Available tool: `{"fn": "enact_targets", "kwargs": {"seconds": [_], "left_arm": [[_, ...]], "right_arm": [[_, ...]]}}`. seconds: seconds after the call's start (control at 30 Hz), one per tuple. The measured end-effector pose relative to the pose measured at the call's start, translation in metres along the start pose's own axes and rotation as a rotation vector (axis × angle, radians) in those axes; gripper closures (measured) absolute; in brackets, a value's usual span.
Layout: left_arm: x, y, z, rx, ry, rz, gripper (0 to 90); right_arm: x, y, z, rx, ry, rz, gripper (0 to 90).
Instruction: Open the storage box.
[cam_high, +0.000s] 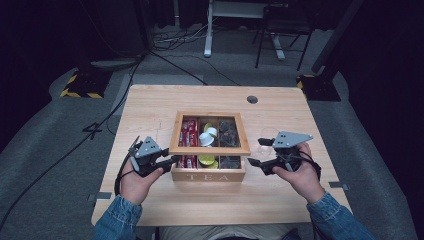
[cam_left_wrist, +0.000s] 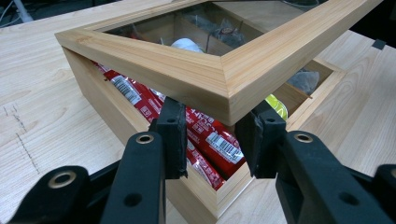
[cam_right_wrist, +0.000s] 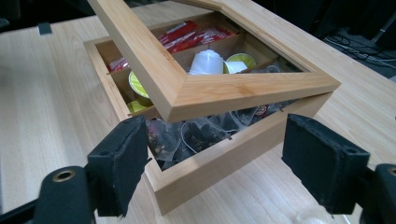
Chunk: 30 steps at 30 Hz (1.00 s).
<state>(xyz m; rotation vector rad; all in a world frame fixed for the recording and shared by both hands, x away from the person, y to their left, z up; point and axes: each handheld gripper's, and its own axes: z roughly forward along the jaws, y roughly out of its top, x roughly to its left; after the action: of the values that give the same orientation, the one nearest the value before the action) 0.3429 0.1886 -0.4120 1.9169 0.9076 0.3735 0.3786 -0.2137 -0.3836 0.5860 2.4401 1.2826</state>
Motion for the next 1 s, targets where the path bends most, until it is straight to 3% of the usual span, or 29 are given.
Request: {"fn": "enact_targets", "kwargs": {"seconds": [0.07,0.33,0.57,0.83,1.0], "left_arm": [[0.0,0.0,0.0,0.0,0.0,-0.001,64.1],[-0.001,-0.001,0.0,0.003,0.0,0.003,64.0],[0.0,-0.001,0.0,-0.009,-0.017,-0.001,61.7],[-0.002,-0.001,0.0,-0.005,0.004,0.005,52.6],[0.0,-0.002,-0.001,-0.006,0.006,-0.007,51.3]], "right_arm": [[0.001,0.001,0.003,0.005,-0.003,-0.011,22.9],[0.007,0.009,0.023,0.038,-0.055,-0.139,36.2],[0.008,0.011,0.023,0.033,-0.055,-0.157,38.8],[0.005,0.016,0.02,0.017,-0.042,-0.164,40.4],[0.003,0.025,0.015,0.006,-0.047,-0.196,45.0]]}}
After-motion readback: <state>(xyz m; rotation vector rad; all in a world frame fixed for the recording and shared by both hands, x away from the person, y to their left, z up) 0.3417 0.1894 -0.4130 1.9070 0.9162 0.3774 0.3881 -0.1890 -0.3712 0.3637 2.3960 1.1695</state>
